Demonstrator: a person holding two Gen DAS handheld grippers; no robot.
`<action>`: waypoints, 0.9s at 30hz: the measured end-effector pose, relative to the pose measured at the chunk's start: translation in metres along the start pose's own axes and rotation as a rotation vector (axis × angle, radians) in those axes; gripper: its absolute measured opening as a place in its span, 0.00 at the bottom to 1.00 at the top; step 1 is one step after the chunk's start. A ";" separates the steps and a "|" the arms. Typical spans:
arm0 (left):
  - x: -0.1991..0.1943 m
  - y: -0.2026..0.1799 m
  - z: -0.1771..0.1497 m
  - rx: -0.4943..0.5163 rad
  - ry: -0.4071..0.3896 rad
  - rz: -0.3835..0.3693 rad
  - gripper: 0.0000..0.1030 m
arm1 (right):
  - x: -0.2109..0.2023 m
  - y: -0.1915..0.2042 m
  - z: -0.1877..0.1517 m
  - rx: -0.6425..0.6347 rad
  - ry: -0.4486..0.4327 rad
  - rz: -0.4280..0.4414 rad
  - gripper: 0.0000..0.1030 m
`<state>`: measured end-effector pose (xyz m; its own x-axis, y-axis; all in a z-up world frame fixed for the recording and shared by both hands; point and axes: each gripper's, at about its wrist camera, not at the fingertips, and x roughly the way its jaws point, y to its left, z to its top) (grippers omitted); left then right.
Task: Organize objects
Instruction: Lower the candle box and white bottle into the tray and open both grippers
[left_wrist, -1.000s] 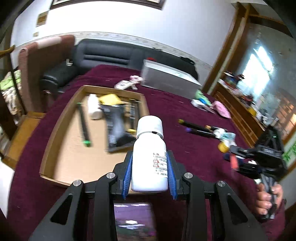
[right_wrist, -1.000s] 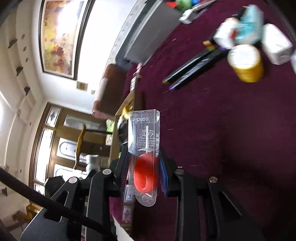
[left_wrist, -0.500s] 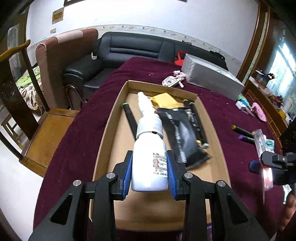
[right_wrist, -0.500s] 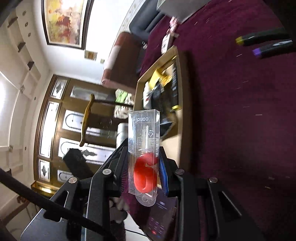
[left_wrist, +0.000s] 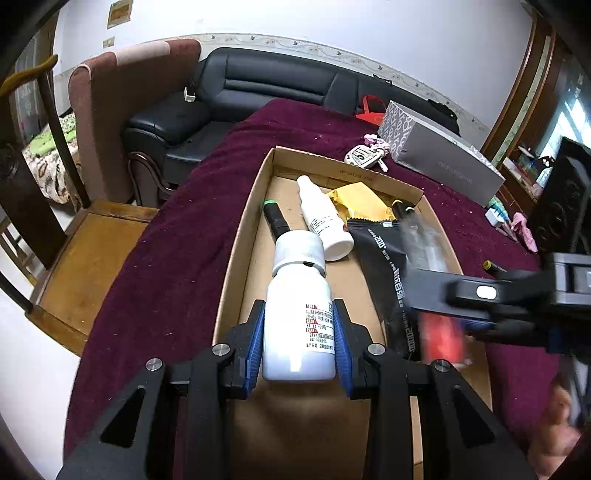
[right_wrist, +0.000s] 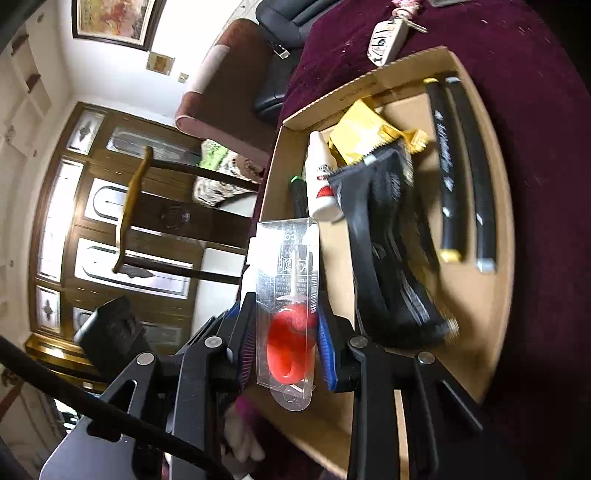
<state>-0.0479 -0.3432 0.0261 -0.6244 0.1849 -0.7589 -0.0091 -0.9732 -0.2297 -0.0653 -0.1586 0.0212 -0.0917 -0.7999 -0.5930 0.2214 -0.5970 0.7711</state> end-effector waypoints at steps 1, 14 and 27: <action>0.000 0.000 0.000 -0.003 0.001 -0.003 0.29 | 0.004 0.001 0.001 -0.011 0.002 -0.016 0.27; -0.002 0.011 -0.002 -0.061 -0.015 -0.051 0.29 | 0.025 0.010 0.005 -0.125 -0.005 -0.206 0.27; -0.028 0.003 -0.008 -0.055 -0.044 -0.043 0.29 | 0.003 0.018 0.009 -0.107 -0.078 -0.192 0.36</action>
<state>-0.0239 -0.3499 0.0417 -0.6579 0.2191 -0.7206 0.0056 -0.9553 -0.2956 -0.0699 -0.1719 0.0352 -0.2161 -0.6768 -0.7038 0.2938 -0.7325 0.6142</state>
